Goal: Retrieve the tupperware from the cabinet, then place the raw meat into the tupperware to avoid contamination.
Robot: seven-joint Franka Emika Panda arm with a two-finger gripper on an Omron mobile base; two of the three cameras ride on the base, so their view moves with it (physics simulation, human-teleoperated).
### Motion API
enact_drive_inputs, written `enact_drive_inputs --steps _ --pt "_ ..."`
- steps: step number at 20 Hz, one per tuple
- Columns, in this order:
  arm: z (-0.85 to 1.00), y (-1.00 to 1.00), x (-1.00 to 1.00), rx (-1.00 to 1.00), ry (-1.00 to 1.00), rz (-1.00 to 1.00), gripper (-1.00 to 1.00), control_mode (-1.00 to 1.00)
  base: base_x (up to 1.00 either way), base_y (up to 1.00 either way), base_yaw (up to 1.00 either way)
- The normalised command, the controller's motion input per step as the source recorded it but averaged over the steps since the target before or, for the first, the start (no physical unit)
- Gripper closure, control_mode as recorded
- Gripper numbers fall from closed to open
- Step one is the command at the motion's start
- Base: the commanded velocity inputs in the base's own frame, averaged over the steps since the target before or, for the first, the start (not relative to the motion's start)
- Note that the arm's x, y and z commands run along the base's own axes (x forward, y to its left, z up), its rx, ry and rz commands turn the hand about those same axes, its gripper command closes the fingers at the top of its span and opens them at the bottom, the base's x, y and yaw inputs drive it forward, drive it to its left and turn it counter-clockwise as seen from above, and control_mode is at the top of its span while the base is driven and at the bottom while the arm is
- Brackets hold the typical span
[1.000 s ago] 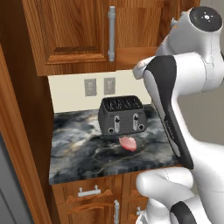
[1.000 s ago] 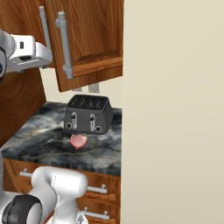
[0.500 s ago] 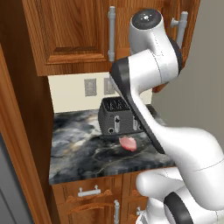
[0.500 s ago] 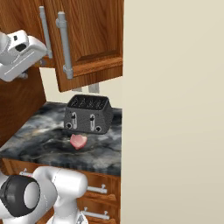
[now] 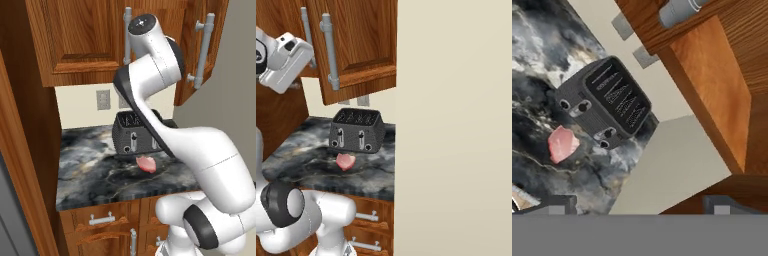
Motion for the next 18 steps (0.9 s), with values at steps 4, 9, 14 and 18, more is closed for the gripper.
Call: enact_drive_inputs --steps 4,9,14,18 --pt "-0.06 -0.08 0.18 -0.09 0.03 0.01 -1.0 -1.0 0.0 0.0 0.0" --pt "-0.07 -0.06 0.01 -0.11 0.02 -0.07 -1.0 -1.0 0.0 0.0 0.0" --pt "0.0 -0.09 0.02 -0.18 0.1 -0.08 -1.0 -1.0 0.0 0.0 0.0" --pt "0.0 -0.28 0.0 -0.13 0.14 -0.08 -1.0 -1.0 0.0 0.0 0.0"
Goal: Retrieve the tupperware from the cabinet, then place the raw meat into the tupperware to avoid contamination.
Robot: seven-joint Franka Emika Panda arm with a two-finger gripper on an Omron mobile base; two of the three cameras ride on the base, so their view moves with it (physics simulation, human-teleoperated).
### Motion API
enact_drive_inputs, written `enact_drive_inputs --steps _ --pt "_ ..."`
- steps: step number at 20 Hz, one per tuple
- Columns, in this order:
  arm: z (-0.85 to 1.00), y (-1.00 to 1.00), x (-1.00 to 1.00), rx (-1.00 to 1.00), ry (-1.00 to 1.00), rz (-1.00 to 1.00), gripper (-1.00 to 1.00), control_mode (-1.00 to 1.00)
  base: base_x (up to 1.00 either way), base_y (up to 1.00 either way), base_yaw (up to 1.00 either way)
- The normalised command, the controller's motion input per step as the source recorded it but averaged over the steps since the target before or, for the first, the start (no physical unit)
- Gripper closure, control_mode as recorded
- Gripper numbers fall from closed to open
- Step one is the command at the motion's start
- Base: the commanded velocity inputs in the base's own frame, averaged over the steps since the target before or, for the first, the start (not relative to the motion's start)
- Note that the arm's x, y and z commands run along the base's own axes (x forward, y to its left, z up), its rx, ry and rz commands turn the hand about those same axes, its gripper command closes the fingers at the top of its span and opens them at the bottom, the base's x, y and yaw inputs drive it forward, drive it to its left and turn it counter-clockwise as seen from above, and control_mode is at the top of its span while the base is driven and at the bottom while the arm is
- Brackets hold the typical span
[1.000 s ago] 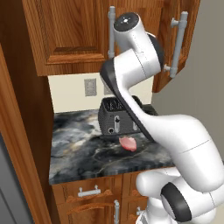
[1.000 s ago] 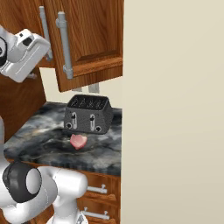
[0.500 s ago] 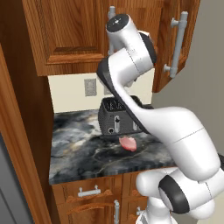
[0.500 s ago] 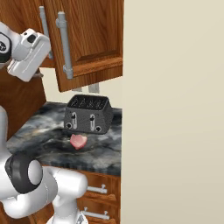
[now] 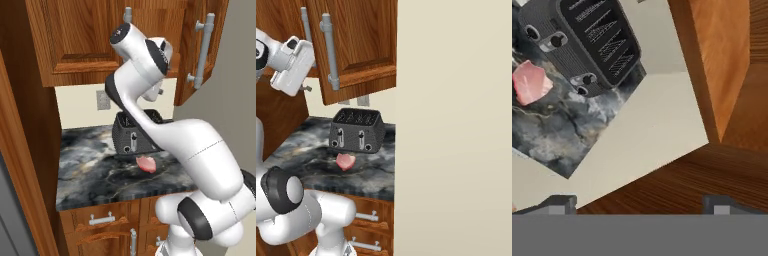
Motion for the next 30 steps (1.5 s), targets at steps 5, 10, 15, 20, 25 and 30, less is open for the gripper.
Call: enact_drive_inputs --steps 5,10,15,20,25,30 --pt "0.0 -0.32 -0.07 -0.14 0.11 -0.08 -1.0 -1.0 0.0 0.0 0.0" --pt "-0.03 -0.36 -0.42 -0.14 0.06 -0.12 -1.0 -1.0 0.0 0.0 0.0" --pt "-0.05 -0.38 -0.54 -0.12 0.06 -0.14 -1.0 -1.0 0.0 0.0 0.0" --pt "-0.01 -0.4 -0.48 -0.11 0.1 -0.14 -1.0 -1.0 0.0 0.0 0.0" --pt "0.0 -0.51 -0.36 -0.08 0.15 -0.13 -1.0 -1.0 0.0 0.0 0.0" --pt "0.01 -0.56 -0.26 -0.04 0.18 -0.16 -1.0 -1.0 0.0 0.0 0.0"
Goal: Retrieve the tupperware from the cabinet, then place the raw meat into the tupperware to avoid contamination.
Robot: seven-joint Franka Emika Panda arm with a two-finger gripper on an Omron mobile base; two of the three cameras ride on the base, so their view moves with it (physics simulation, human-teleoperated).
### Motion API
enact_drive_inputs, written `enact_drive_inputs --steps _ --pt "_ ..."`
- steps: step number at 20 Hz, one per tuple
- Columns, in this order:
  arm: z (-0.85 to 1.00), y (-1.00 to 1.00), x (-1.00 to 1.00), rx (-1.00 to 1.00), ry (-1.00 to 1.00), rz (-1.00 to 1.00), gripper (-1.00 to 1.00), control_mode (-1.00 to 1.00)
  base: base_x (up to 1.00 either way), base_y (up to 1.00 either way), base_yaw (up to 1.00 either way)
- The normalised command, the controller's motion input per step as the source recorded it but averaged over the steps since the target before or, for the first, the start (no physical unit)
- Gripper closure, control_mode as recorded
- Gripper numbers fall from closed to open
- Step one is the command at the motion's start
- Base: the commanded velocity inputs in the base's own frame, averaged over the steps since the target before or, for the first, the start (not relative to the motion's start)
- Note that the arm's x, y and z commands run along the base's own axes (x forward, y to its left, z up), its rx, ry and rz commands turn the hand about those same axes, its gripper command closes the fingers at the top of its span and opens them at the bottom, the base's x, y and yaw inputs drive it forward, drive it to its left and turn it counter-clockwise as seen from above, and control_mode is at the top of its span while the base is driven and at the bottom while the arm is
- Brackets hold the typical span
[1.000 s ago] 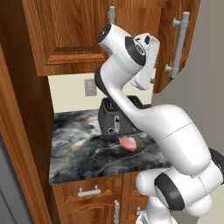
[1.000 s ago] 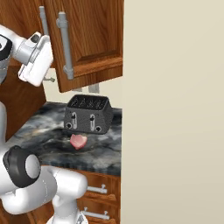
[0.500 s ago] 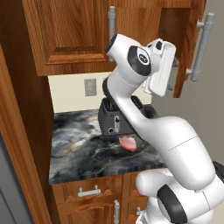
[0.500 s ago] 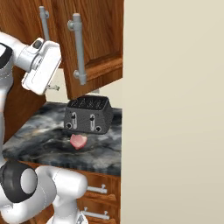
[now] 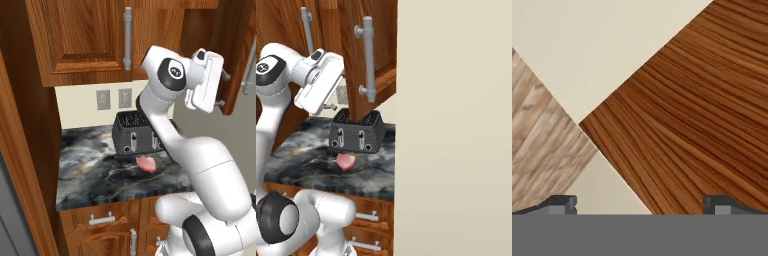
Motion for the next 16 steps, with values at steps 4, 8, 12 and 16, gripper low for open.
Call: enact_drive_inputs --steps 4,8,12,16 --pt "0.0 -0.59 -0.21 -0.04 0.18 -0.16 -1.0 -1.0 0.0 0.0 0.0" --pt "0.07 -0.34 -0.11 -0.04 0.17 -0.09 -1.0 -1.0 0.0 0.0 0.0" --pt "0.0 -0.01 -0.05 -0.05 0.09 -0.08 -1.0 -1.0 0.0 0.0 0.0" --pt "-0.01 -0.18 0.0 -0.01 0.1 -0.11 -1.0 -1.0 0.0 0.0 0.0"
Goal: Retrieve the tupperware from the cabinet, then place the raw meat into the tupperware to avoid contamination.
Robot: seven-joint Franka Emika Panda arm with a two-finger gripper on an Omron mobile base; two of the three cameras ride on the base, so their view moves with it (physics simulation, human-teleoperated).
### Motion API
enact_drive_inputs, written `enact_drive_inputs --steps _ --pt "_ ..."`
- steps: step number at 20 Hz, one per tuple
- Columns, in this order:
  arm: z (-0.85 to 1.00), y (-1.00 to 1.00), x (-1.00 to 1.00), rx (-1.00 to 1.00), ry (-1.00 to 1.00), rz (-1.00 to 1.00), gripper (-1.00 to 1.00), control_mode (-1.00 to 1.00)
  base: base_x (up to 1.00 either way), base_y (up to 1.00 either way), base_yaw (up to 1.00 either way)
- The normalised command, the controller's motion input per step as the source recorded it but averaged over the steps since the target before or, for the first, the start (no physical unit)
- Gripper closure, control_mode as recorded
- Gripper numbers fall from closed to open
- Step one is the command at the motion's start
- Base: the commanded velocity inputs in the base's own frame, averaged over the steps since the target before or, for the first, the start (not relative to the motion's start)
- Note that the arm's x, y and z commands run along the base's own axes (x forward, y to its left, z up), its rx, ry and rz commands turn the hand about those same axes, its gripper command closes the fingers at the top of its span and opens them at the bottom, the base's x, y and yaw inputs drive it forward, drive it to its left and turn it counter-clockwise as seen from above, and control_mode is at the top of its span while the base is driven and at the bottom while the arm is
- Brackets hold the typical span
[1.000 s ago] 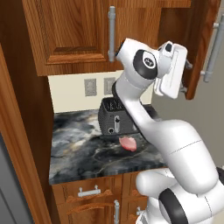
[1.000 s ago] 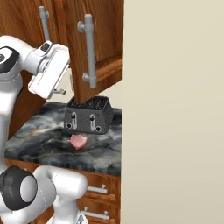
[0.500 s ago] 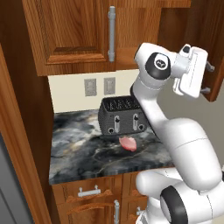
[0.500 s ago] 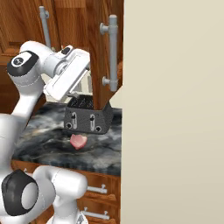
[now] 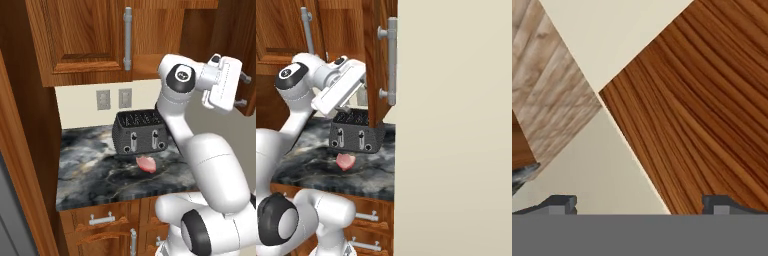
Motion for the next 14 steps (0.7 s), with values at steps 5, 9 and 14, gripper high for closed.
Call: enact_drive_inputs --steps 5,9,14 --pt "-0.08 -0.49 0.03 0.0 0.06 -0.11 -1.0 -1.0 0.0 0.0 0.0" --pt "0.0 -0.05 0.0 0.0 0.0 -0.01 -1.0 -1.0 0.0 0.0 0.0" --pt "0.0 0.33 0.0 -0.01 -0.09 -0.05 -1.0 -1.0 0.0 0.0 0.0"
